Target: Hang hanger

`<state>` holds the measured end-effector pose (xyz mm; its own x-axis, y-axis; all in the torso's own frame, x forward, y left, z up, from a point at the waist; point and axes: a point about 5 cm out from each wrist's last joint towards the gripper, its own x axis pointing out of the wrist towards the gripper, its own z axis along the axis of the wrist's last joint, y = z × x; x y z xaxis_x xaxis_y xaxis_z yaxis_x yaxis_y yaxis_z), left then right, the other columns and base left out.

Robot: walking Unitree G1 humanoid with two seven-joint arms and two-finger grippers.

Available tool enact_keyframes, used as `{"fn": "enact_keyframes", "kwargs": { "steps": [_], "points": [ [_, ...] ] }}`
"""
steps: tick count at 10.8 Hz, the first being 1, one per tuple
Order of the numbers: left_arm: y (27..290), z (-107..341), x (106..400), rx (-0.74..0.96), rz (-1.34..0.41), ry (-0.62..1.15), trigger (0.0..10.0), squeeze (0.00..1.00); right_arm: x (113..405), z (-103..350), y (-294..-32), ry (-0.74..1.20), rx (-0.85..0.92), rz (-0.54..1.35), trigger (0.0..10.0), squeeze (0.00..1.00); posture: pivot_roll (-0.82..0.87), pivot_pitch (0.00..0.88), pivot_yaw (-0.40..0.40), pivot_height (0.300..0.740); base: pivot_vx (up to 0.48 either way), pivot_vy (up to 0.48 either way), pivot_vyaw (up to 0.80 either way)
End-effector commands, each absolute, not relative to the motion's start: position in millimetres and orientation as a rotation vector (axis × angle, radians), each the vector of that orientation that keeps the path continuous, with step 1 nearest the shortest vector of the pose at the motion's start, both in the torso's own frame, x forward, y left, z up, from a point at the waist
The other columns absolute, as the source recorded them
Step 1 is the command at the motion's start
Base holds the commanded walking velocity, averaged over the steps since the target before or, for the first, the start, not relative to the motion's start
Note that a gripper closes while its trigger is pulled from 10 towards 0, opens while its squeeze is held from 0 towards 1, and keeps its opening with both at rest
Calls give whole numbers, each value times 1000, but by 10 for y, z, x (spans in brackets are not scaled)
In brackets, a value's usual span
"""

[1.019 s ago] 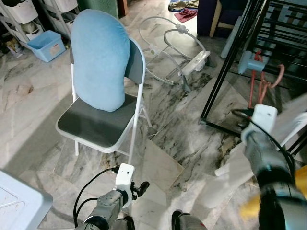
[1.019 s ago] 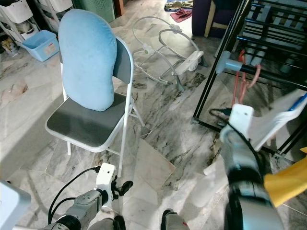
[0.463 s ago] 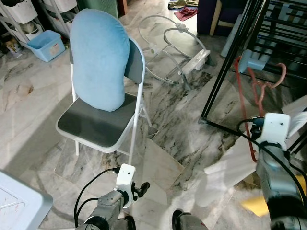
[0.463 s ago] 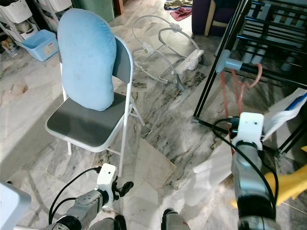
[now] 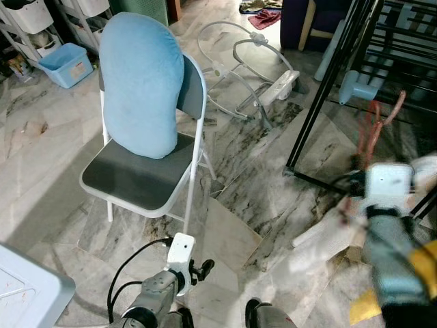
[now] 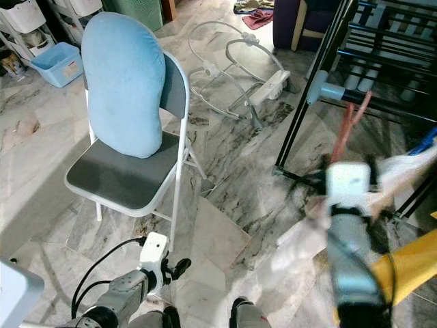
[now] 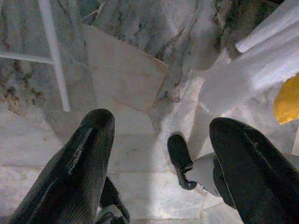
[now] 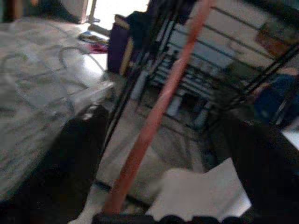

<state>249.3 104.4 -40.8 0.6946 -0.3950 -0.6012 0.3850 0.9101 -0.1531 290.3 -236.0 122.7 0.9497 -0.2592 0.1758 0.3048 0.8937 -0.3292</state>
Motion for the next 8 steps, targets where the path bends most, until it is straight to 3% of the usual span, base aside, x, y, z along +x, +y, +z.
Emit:
{"fn": "enact_keyframes", "kwargs": {
  "steps": [1,4,8],
  "points": [
    [1067,-461,2435,2,-429,712,10000,0,2867,1169,-2261,-127,-357,-260,10000,1000,-167,182,59,740,0,0,0],
    [1079,-453,2461,72,-394,704,10000,0,2675,650,-1719,-41,-470,2,10000,1000,-152,141,46,740,0,0,0],
    [1093,-480,2455,132,-350,747,10000,0,2512,22,-1575,201,-522,186,10000,1000,-134,102,27,740,0,0,0]
  ]
}}
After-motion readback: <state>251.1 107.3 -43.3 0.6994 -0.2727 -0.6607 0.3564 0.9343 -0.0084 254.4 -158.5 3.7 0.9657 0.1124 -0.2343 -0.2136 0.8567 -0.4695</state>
